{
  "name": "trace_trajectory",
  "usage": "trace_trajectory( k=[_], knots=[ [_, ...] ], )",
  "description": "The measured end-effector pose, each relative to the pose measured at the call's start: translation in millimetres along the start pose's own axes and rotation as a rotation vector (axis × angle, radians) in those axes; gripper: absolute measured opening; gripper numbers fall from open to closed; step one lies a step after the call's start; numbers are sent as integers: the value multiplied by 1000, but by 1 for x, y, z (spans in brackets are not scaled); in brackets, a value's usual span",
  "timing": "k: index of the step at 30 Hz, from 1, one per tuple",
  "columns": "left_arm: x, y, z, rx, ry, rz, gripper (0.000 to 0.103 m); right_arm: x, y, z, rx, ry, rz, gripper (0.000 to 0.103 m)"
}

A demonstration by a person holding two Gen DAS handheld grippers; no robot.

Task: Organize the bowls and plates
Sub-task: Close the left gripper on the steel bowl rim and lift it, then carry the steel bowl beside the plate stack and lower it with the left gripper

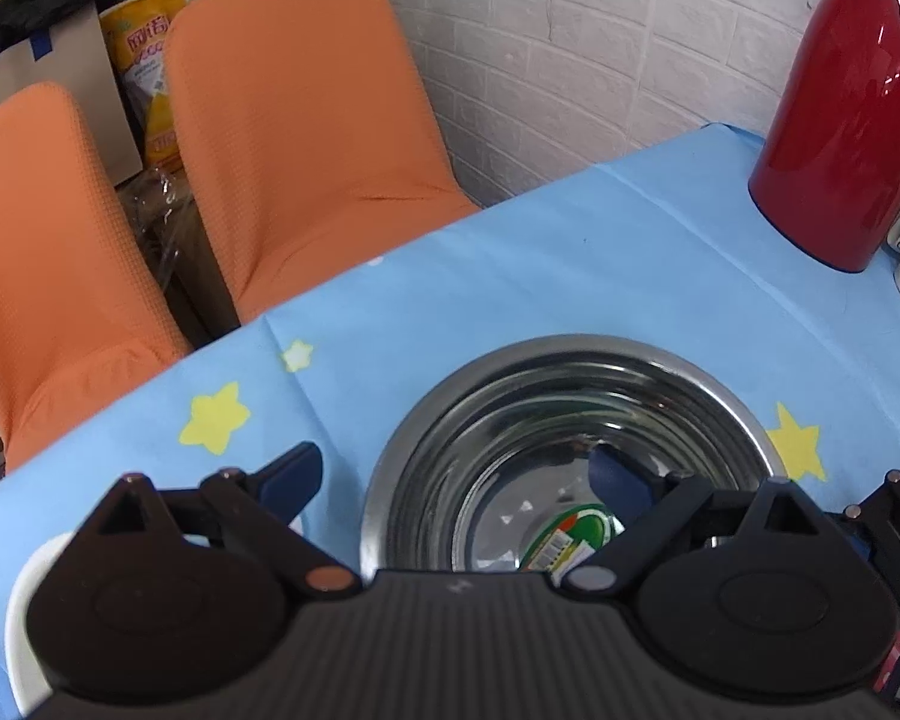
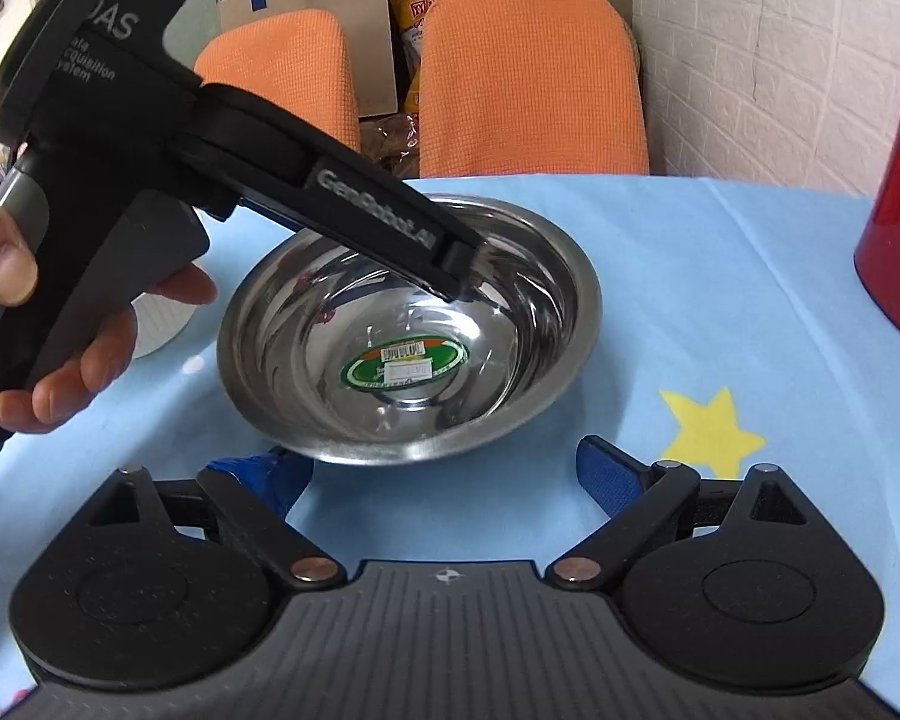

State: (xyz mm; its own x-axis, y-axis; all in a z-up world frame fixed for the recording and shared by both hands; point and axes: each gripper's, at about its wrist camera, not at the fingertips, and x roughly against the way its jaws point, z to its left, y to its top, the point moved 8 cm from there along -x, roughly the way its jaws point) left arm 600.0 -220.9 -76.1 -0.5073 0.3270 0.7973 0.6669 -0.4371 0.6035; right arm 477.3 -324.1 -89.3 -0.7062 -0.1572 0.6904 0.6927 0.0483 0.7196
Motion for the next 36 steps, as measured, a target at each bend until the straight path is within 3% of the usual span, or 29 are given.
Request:
trace_trajectory(
  k=[4,6,7,15,20,24,29,36],
  knots=[
    [-4,-5,-6,-9,-18,8,91,-5,3,4,24,4,-42,80],
    [-6,-8,-10,-30,-25,13,72,-6,4,8,52,7,-73,79],
    [-6,-9,-11,-39,-18,12,70,-6,5,9,60,1,-89,79],
    [20,-14,-14,-44,-21,-34,70,17,9,14,92,-46,-158,80],
    [58,-31,-23,-16,-30,-70,70,49,1,26,113,-55,-184,80],
    [100,-64,-36,-8,-17,-89,70,86,-18,45,125,-42,-197,80],
    [151,-129,-52,-10,18,-84,71,136,-65,82,127,-2,-197,81],
    [194,-210,-71,-23,74,-81,71,173,-127,124,76,71,-171,81]
  ],
)
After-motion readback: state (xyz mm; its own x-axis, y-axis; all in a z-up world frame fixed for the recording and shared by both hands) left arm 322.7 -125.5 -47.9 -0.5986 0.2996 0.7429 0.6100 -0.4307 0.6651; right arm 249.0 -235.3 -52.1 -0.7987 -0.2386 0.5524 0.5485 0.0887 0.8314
